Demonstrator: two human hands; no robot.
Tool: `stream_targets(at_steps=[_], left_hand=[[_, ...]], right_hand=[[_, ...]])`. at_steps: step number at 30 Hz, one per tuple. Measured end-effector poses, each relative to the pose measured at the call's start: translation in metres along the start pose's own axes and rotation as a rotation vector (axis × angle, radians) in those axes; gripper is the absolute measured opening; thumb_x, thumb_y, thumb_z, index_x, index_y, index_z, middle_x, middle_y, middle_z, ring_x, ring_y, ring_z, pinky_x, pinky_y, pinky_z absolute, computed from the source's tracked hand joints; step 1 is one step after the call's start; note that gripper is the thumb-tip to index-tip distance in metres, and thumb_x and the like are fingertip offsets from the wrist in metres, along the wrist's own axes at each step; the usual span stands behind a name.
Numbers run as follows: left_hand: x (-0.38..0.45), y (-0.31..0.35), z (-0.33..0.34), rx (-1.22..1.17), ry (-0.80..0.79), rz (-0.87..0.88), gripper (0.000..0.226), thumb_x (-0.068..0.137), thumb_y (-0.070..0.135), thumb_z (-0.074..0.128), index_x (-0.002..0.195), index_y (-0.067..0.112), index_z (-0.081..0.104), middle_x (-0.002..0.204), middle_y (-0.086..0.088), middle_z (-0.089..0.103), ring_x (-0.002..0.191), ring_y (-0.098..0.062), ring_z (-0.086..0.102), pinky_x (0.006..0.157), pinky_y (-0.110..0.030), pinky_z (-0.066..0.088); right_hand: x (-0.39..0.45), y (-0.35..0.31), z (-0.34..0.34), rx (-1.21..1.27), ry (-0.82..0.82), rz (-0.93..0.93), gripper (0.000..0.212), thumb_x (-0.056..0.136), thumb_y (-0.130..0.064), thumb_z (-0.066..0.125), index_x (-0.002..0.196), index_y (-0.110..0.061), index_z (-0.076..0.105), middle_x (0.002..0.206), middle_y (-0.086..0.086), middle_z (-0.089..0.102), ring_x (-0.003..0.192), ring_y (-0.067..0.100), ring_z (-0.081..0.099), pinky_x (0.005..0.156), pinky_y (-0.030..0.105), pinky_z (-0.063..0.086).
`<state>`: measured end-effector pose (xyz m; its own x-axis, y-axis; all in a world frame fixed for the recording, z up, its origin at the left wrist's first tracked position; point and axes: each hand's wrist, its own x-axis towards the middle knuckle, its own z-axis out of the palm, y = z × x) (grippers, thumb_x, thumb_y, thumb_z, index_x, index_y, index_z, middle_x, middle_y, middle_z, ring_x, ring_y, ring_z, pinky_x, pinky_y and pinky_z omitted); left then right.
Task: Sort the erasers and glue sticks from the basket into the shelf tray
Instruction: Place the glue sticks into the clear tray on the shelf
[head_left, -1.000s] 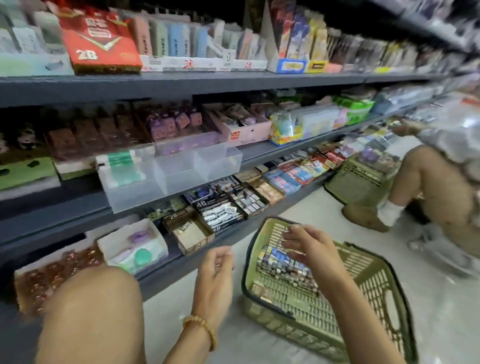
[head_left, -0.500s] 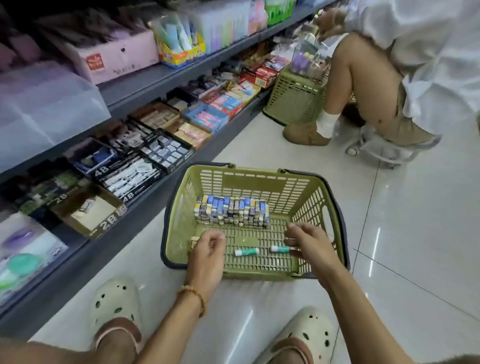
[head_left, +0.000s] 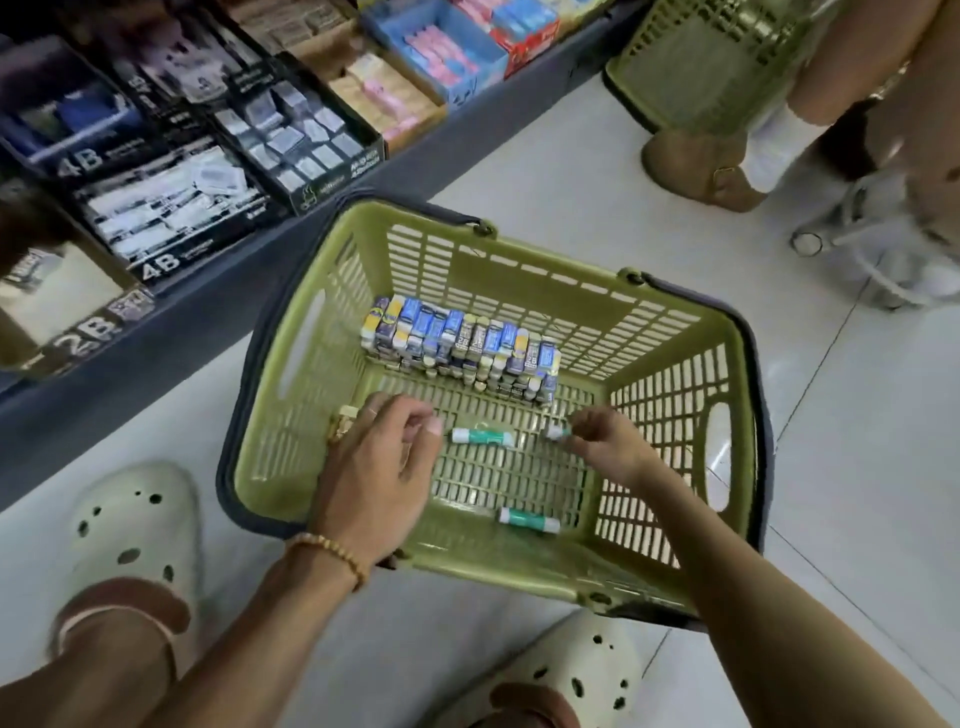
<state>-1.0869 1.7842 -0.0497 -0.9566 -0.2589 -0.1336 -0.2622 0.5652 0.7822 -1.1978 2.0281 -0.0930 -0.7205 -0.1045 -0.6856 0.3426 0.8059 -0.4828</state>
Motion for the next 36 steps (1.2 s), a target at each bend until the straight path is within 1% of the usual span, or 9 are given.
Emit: stream_targets(at_steps=[2, 5, 9, 13, 17, 24, 26, 31, 36], left_hand=[[0.001, -0.003, 0.001, -0.004, 0.023, -0.004, 0.017, 0.097, 0.032, 0.050, 0.104, 0.022, 0.062, 0.100, 0.013, 0.055, 0.084, 0.013, 0.050, 0.069, -0.009, 0.039], [0.003, -0.006, 0.003, -0.017, 0.058, -0.024, 0.023, 0.095, 0.038, 0.045, 0.103, 0.024, 0.062, 0.097, 0.017, 0.053, 0.085, 0.008, 0.054, 0.070, -0.015, 0.044], [0.003, -0.005, 0.002, -0.021, 0.065, -0.048, 0.026, 0.096, 0.039, 0.044, 0.104, 0.022, 0.062, 0.099, 0.014, 0.057, 0.087, 0.008, 0.055, 0.074, -0.027, 0.050], [0.001, -0.003, -0.001, -0.031, 0.044, -0.066, 0.023, 0.096, 0.038, 0.046, 0.105, 0.024, 0.062, 0.099, 0.013, 0.061, 0.088, 0.005, 0.058, 0.076, -0.028, 0.053], [-0.002, -0.002, -0.006, -0.018, 0.021, -0.064, 0.025, 0.095, 0.041, 0.046, 0.108, 0.026, 0.061, 0.099, 0.016, 0.059, 0.089, 0.006, 0.057, 0.074, -0.016, 0.049], [-0.016, -0.006, -0.018, 0.000, 0.060, -0.092, 0.029, 0.088, 0.043, 0.046, 0.104, 0.025, 0.063, 0.096, 0.017, 0.058, 0.089, 0.001, 0.058, 0.077, -0.016, 0.047], [-0.017, -0.007, -0.018, -0.008, 0.067, -0.094, 0.029, 0.088, 0.043, 0.046, 0.104, 0.025, 0.063, 0.095, 0.018, 0.058, 0.090, 0.001, 0.058, 0.076, -0.015, 0.047], [-0.018, -0.009, -0.014, -0.005, 0.061, -0.084, 0.035, 0.087, 0.050, 0.042, 0.103, 0.026, 0.061, 0.095, 0.018, 0.059, 0.088, 0.004, 0.057, 0.078, -0.031, 0.053], [-0.017, -0.009, -0.012, -0.010, 0.062, -0.088, 0.041, 0.084, 0.054, 0.039, 0.105, 0.027, 0.061, 0.097, 0.018, 0.059, 0.090, 0.006, 0.057, 0.079, -0.036, 0.054]], right_hand=[[0.019, 0.009, 0.011, -0.168, -0.052, 0.018, 0.025, 0.091, -0.020, 0.069, 0.112, -0.021, 0.056, 0.105, -0.002, 0.059, 0.104, 0.021, 0.059, 0.096, 0.036, 0.051], [0.045, 0.022, 0.026, -0.458, 0.093, -0.003, 0.043, 0.088, -0.030, 0.071, 0.127, -0.020, 0.057, 0.129, 0.007, 0.052, 0.118, 0.027, 0.053, 0.103, 0.044, 0.049], [0.054, 0.025, 0.032, -0.725, 0.068, -0.021, 0.040, 0.093, -0.042, 0.061, 0.127, -0.022, 0.055, 0.132, 0.006, 0.054, 0.125, 0.026, 0.048, 0.105, 0.046, 0.044], [0.048, 0.016, 0.049, -0.640, 0.074, -0.276, 0.028, 0.100, -0.034, 0.053, 0.122, -0.018, 0.053, 0.117, 0.001, 0.057, 0.100, 0.018, 0.057, 0.090, 0.035, 0.052], [0.057, -0.004, 0.074, -0.725, 0.132, -0.569, 0.033, 0.102, -0.033, 0.047, 0.129, -0.015, 0.051, 0.122, 0.005, 0.056, 0.109, 0.022, 0.052, 0.094, 0.035, 0.045], [0.075, -0.012, 0.093, -0.821, -0.012, -0.553, 0.041, 0.101, -0.030, 0.050, 0.135, -0.011, 0.037, 0.136, 0.012, 0.049, 0.124, 0.028, 0.045, 0.108, 0.040, 0.040], [0.073, -0.007, 0.087, -0.802, -0.065, -0.514, 0.041, 0.102, -0.026, 0.049, 0.139, -0.012, 0.039, 0.135, 0.012, 0.050, 0.122, 0.027, 0.048, 0.105, 0.038, 0.041], [0.054, 0.030, 0.067, -0.715, -0.507, -0.274, 0.041, 0.089, -0.019, 0.066, 0.129, -0.024, 0.059, 0.120, 0.000, 0.065, 0.111, 0.020, 0.061, 0.096, 0.037, 0.051], [0.051, 0.029, 0.076, -0.747, -0.530, -0.232, 0.046, 0.080, -0.014, 0.071, 0.124, -0.022, 0.060, 0.117, 0.001, 0.063, 0.107, 0.020, 0.059, 0.089, 0.032, 0.049]])
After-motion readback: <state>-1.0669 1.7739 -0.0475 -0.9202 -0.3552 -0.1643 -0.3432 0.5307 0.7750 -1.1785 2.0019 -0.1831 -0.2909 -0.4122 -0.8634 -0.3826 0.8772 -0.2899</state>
